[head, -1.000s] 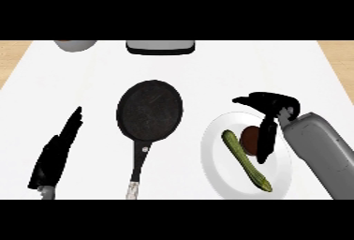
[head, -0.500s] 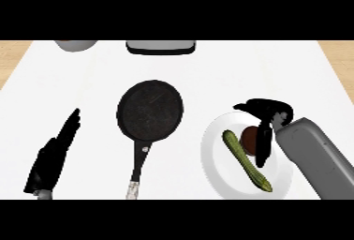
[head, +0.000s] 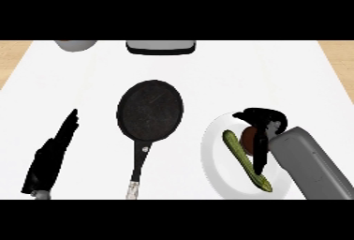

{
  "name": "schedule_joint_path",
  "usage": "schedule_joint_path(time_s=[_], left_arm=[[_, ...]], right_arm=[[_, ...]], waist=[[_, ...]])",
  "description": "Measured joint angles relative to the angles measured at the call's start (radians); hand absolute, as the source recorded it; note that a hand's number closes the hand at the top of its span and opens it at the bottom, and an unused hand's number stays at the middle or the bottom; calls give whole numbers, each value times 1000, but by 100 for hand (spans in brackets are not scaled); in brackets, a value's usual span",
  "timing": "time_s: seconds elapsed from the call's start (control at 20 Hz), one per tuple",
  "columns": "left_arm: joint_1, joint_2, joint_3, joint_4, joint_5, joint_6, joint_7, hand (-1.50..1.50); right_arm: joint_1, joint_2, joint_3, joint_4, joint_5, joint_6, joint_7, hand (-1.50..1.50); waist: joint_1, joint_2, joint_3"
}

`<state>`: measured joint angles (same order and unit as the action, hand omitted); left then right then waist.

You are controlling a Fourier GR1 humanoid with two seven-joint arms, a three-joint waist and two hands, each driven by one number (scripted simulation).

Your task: Pick the cupcake from the plate and place it in the pan

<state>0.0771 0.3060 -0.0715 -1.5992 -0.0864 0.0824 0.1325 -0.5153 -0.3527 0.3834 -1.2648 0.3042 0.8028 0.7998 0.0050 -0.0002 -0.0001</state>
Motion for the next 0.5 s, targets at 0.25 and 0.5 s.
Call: schedule_joint_path(time_s=[0.25,0.5], left_arm=[[1,-23,9,-21,-29,-14,20,0],[-12,-20,53,-14,-17,-54,13,0]], right_arm=[[20,22,-33,29,80,13,-38,-150],[12,56,-52,99,168,-28,-119,150]], waist=[[0,0,0],[0,-2,-2]])
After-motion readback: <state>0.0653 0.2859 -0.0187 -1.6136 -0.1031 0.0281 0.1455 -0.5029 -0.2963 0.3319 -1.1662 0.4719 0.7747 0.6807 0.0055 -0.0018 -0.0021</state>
